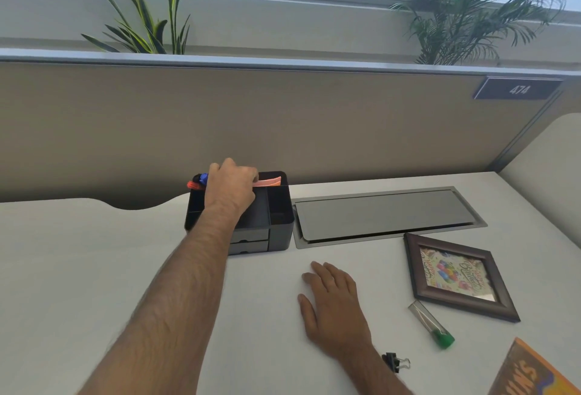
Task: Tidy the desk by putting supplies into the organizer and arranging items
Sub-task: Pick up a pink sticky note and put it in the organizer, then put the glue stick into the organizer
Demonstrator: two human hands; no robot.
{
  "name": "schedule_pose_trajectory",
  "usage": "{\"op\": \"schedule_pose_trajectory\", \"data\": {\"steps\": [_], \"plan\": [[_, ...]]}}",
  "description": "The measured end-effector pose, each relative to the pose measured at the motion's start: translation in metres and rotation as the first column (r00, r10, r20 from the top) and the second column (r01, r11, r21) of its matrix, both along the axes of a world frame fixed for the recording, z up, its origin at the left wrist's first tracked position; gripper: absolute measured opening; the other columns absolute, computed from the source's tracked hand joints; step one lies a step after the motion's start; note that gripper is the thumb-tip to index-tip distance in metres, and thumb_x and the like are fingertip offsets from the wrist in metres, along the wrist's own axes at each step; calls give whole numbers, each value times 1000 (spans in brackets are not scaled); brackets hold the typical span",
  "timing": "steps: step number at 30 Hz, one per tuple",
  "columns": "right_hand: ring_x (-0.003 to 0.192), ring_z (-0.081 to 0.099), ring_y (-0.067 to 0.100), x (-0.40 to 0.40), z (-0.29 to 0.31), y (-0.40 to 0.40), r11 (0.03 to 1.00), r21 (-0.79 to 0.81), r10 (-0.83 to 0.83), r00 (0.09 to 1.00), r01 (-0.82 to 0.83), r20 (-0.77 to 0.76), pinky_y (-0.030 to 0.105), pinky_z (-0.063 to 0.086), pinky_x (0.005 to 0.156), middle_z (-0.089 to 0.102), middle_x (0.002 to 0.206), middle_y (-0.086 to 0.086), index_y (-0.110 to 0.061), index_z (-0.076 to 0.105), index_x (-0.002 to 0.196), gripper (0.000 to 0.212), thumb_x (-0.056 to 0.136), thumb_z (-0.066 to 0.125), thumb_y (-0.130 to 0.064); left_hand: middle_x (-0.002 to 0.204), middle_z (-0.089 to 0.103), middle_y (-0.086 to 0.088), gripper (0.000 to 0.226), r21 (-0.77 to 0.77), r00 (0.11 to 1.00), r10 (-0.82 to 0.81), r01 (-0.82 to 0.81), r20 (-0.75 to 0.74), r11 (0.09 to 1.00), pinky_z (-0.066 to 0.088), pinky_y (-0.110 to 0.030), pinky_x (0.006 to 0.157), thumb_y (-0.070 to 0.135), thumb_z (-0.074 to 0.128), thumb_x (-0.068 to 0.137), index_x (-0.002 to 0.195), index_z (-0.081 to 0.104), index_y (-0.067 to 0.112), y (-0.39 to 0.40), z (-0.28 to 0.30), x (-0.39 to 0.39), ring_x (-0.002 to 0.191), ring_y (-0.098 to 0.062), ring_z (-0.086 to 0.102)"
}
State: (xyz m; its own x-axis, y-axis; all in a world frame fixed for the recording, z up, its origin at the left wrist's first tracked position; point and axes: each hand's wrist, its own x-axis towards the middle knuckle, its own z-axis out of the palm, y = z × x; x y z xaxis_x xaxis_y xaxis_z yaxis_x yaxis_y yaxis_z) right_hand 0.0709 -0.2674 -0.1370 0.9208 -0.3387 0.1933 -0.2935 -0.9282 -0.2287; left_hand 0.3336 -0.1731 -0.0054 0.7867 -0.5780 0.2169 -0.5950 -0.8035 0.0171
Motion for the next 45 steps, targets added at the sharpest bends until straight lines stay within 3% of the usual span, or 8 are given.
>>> {"op": "schedule_pose_trajectory", "data": {"steps": [8,12,17,22,27,31,37,45], "plan": [[132,45,24,0,4,0,1000,-1,5,1000,-5,-14,40,27,109,53,141,-1,-25,58,121,36,93,44,-43,118,59,5,26,29,999,-44,44,-13,999,35,-42,93,25,56,88,112,68,29,8,4,-13,109,-20,43],[130,47,24,0,8,2,1000,-3,9,1000,-9,-27,40,26,109,55,140,0,-25,59,120,36,93,43,-42,128,55,5,30,-120,999,-46,44,-10,992,33,-45,101,36,53,93,119,62,26,23,-10,-30,120,-20,43],[127,52,25,0,12,3,1000,-11,3,998,-4,-63,40,28,106,58,137,3,-24,62,116,35,92,44,-41,101,64,3,22,-341,976,-119,176,181,924,42,-40,76,34,56,86,98,67,19,48,-33,-74,95,-22,55],[122,58,29,1,16,8,999,-41,-21,992,16,-127,43,36,106,61,133,7,-22,64,114,38,91,40,-40,86,65,1,19,-356,978,-177,205,109,912,44,-38,61,30,55,86,90,68,18,78,-68,-128,77,-23,57],[134,48,31,1,25,10,1000,16,11,968,-7,-250,48,37,110,52,144,9,-19,60,126,55,91,25,-45,116,66,0,48,-157,987,-87,65,-132,985,49,-43,82,53,46,84,111,67,20,112,-114,-162,103,-24,63],[143,32,23,-3,42,-11,992,108,99,951,-70,-292,33,22,117,39,153,3,-20,48,140,52,94,33,-40,144,50,-5,70,-41,974,-4,-5,-228,999,21,-50,108,65,17,94,134,56,23,126,-130,-176,133,-26,47],[92,59,25,-39,63,-57,964,-16,-265,964,265,7,39,50,75,66,101,2,-18,68,102,31,72,73,-12,152,40,-6,73,-21,969,-7,2,-249,1000,16,-53,112,66,13,94,144,45,24,127,-128,-177,140,-26,38],[91,53,24,-97,55,-84,853,-8,-517,843,522,-150,35,48,72,60,99,1,-20,57,101,25,76,59,-21,152,40,-5,73,-28,964,-3,-5,-265,1000,16,-53,112,66,12,94,145,44,25,127,-127,-177,141,-26,37]]}}
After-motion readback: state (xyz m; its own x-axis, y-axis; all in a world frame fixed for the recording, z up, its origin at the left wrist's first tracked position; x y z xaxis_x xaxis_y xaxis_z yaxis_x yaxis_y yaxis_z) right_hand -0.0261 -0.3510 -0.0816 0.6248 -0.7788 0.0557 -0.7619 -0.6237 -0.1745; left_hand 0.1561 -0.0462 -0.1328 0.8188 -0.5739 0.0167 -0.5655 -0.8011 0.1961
